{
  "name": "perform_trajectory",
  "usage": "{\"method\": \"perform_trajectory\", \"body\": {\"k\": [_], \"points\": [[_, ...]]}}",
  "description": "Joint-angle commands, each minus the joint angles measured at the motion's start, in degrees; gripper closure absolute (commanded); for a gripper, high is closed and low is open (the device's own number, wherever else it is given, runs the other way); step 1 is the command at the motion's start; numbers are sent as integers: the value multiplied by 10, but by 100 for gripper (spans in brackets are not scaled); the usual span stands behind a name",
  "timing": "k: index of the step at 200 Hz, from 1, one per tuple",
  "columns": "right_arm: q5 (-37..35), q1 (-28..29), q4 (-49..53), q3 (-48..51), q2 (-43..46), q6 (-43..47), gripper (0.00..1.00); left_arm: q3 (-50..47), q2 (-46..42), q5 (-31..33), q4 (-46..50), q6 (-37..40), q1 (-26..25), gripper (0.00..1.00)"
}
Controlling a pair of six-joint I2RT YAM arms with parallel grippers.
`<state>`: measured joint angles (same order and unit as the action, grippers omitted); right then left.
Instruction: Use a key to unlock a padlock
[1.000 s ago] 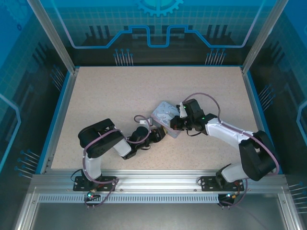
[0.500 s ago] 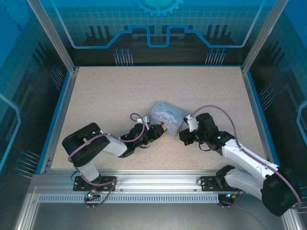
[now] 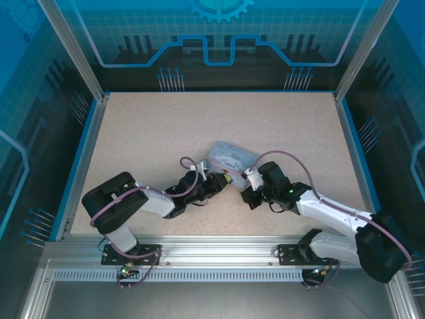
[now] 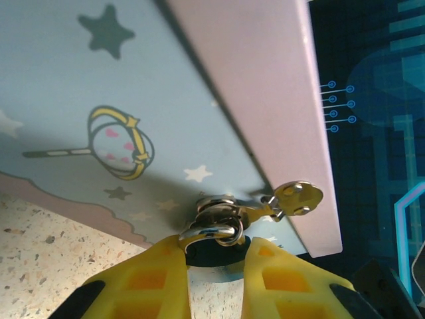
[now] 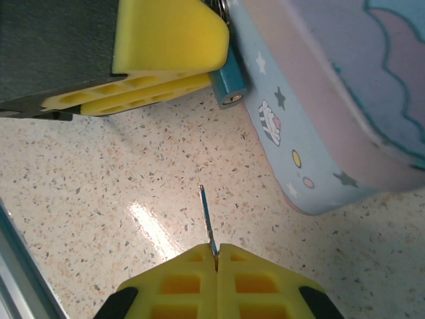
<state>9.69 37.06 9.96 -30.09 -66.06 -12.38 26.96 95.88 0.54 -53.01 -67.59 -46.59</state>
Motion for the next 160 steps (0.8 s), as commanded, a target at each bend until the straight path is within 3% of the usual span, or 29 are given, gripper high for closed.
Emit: {"method": "perform_trajectory", "body": {"k": [1,68,117,160], "points": [[-39,15,-16,-28,-23,19,100,16,-16,-8,-10,-4,-5,88],[-71,29,-12,-60,-73,27,100,15,0,-4,-18,-6,-5,88],[-78,29,0,-45,-51,8,100,1,22,26,-20,15,-2,88],[-41,26,2,-41,-8,-11,100,-10,48,29,-34,15,6,87]]}}
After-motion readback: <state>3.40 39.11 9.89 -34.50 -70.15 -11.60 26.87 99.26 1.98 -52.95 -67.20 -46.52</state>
